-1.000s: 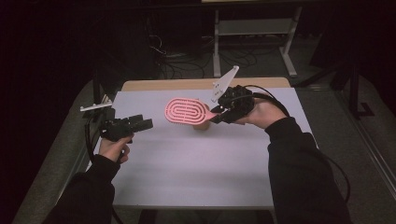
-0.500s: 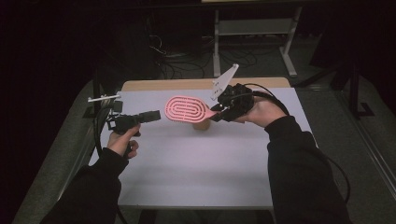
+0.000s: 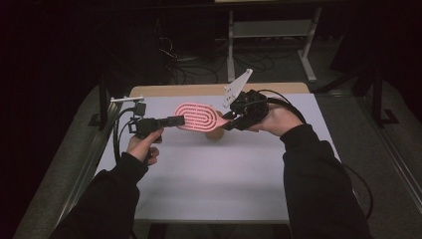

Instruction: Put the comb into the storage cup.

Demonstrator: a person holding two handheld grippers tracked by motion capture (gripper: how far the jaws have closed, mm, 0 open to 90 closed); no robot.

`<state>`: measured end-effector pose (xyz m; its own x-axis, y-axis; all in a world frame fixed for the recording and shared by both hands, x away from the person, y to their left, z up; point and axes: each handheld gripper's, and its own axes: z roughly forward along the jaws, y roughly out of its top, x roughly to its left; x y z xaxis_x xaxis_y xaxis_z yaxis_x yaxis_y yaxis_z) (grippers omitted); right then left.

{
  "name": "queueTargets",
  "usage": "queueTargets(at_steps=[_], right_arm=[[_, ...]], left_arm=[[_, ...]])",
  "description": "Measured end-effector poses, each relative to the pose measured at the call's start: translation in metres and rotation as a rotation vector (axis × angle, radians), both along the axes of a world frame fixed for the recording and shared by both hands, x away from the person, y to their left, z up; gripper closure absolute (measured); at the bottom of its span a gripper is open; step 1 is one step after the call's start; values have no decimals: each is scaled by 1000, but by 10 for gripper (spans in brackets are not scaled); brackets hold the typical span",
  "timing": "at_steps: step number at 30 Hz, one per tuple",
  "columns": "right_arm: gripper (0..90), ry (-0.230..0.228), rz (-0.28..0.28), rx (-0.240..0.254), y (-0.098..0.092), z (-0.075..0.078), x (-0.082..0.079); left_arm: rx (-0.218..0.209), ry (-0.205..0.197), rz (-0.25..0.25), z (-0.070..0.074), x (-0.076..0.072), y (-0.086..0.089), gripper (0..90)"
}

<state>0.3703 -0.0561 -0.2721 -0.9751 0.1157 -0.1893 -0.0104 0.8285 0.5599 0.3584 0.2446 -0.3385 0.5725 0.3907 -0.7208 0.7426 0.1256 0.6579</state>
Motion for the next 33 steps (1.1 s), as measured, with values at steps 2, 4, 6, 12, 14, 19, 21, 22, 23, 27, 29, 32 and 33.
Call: queueTargets(at_steps=[2,4,6,12,14,19,21,22,23,27,29,32,33], right_arm=[[685,2,2,1,2,0,0],[686,2,5,7,2,-1,-1],[685,5,9,17,2,0,-1],[685,2,17,28,4,1,-2],[685,0,15,26,4,0,-2],[685,2,17,26,7,-2,-1],[685,10,17,33,7,-2,0],[685,8,16,33,7,-2,0],[685,8,16,33,7,-2,0],[685,0,-3,53,7,-5,1],[686,0,-8,43,7,-7,2],[688,5,-15,31,10,-12,1],[689,-2,-18,28,11,-13,1]], left_arm=[[-15,3,-14,-1,2,-5,6],[-37,0,-18,-1,2,-7,40],[-42,-4,-25,-1,1,-9,76],[-34,2,-28,-1,1,-14,170],[-25,12,-20,-2,3,-15,203],[-16,23,4,-2,4,-18,287],[-4,28,3,-1,5,-19,335],[2,27,6,0,5,-18,359],[2,27,6,0,5,-18,390],[-17,23,-7,5,8,-17,456],[-41,20,-37,7,10,-16,510],[-75,5,-51,10,11,-16,591],[-79,2,-56,11,11,-18,601]])
